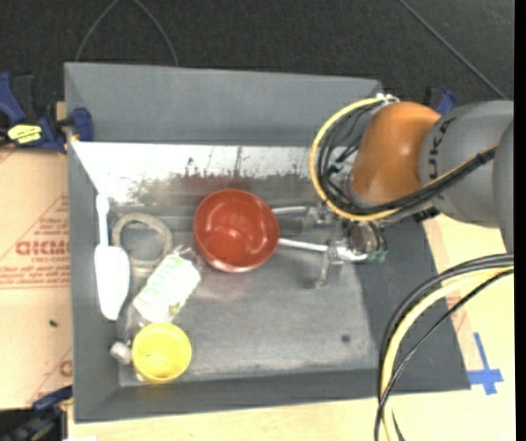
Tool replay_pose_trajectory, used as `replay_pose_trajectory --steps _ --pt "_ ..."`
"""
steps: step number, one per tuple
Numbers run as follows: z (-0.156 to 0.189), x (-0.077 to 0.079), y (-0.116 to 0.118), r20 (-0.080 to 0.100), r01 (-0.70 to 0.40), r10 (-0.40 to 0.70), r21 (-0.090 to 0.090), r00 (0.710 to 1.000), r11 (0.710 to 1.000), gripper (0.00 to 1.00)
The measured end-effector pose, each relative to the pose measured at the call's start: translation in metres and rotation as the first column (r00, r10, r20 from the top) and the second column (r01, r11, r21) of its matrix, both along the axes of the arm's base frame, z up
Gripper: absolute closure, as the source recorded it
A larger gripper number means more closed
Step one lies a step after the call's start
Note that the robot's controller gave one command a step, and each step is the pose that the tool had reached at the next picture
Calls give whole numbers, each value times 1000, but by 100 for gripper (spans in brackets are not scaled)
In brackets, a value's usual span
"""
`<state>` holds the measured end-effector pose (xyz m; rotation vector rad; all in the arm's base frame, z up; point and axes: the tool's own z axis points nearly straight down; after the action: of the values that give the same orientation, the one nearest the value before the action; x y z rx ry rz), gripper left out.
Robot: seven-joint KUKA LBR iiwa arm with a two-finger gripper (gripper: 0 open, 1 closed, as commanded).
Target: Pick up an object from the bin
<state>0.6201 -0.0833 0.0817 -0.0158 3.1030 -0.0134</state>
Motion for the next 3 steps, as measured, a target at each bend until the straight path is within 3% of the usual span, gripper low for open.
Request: replay_pose_trajectory --steps 1,2,3 --pt "-10 11 -37 1 167 -167 7 986 986 100" --pt "-10 11 -37 1 167 -167 7 986 986 100" --pt "-10 -35 -50 5 286 -286 13 958 958 100"
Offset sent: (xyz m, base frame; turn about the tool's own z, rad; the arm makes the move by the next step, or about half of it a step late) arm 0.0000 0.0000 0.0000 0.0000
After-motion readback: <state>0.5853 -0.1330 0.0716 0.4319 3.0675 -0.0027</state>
